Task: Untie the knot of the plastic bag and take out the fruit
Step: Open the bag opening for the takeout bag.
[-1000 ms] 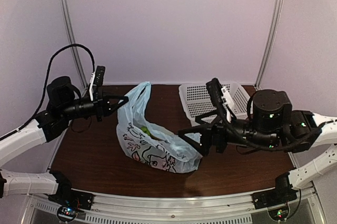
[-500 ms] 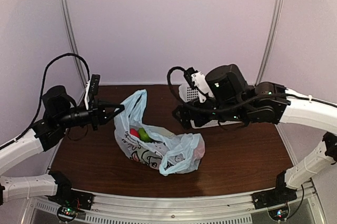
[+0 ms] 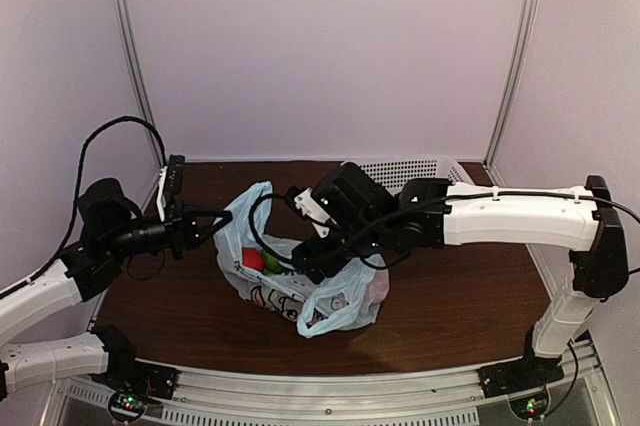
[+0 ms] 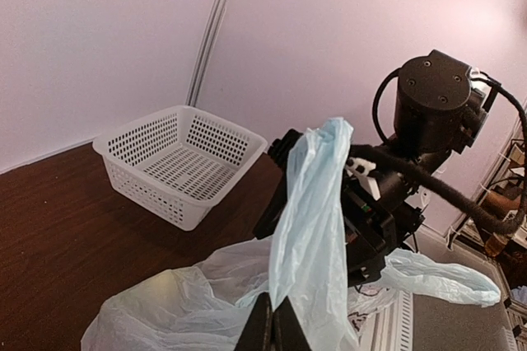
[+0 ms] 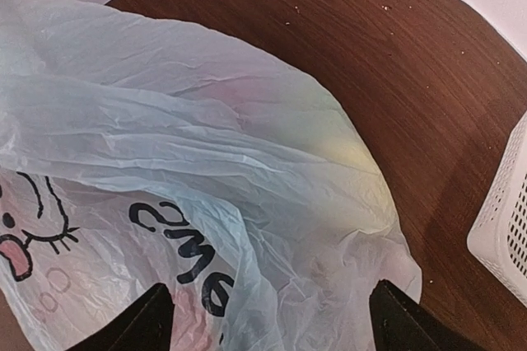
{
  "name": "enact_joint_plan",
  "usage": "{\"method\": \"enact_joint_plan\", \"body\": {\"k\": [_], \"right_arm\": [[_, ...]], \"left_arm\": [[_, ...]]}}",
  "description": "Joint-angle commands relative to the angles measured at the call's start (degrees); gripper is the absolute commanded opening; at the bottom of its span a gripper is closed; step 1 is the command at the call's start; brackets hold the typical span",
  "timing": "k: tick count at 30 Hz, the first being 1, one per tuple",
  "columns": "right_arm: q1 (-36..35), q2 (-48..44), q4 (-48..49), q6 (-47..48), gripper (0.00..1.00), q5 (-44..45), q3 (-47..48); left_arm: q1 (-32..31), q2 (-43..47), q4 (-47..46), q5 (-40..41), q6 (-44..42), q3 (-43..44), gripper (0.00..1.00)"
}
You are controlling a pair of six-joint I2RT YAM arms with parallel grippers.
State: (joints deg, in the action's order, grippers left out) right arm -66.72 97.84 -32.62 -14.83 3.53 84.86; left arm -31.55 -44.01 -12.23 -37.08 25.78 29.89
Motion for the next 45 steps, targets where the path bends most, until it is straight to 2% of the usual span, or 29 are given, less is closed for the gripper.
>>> {"method": "enact_joint_plan", "body": {"k": [1, 12, 14, 17, 19, 25, 34, 39, 40, 43, 44, 45], "right_arm": [[0.36, 1.75, 1.23, 1.23, 0.81, -0.49, 0.12], [1.79, 6.45, 1.60, 1.52, 0.63, 3.69, 0.53], [1.95, 7.14, 1.89, 1.16, 0.50, 5.29, 0.78], [2.21, 7.15, 2.50, 0.07, 0.16, 6.79, 1.16], [2.59, 6.05, 2.85, -0.78, 0.00, 8.58, 1.14], [4.42, -1.60, 6.38, -3.60, 0.00, 9.18, -0.46], [4.97, -12.44, 13.19, -6.96, 0.00, 5.77, -5.93], [5.02, -13.59, 17.08, -9.61, 0.00, 4.32, -11.23], [4.99, -13.60, 17.77, -10.17, 0.00, 3.73, -12.19], [5.02, -13.56, 20.37, -11.30, 0.00, 2.65, -14.19], [5.00, -13.54, 20.94, -11.47, 0.00, 2.41, -14.56], [5.02, -13.41, 21.39, -11.64, 0.00, 2.40, -14.81]], "left_arm": [[0.35, 0.84, -2.64, 0.81, 1.23, -1.05, 0.00], [0.35, 1.82, -2.54, 1.31, 1.82, -1.59, 0.00], [0.35, 1.82, -2.58, 1.64, 1.89, -1.67, 0.00], [0.35, 1.87, -2.55, 2.67, 2.36, -1.75, 0.00], [0.35, 1.82, -2.52, 3.01, 2.51, -1.76, 0.00], [0.35, 1.41, -0.81, 5.67, 1.00, 0.04, 0.00], [0.35, -2.70, 11.93, 14.69, -8.95, 11.80, 0.00], [0.44, -3.40, 11.90, 17.06, -6.79, 11.99, 0.00], [0.44, -3.51, 11.74, 17.17, -5.54, 11.76, 0.04], [0.44, -3.31, 12.84, 17.48, -1.34, 10.95, 0.54], [0.44, -3.10, 14.32, 17.84, 0.47, 11.04, 0.67], [0.44, -2.77, 15.72, 18.01, 2.20, 11.33, 0.75]]}}
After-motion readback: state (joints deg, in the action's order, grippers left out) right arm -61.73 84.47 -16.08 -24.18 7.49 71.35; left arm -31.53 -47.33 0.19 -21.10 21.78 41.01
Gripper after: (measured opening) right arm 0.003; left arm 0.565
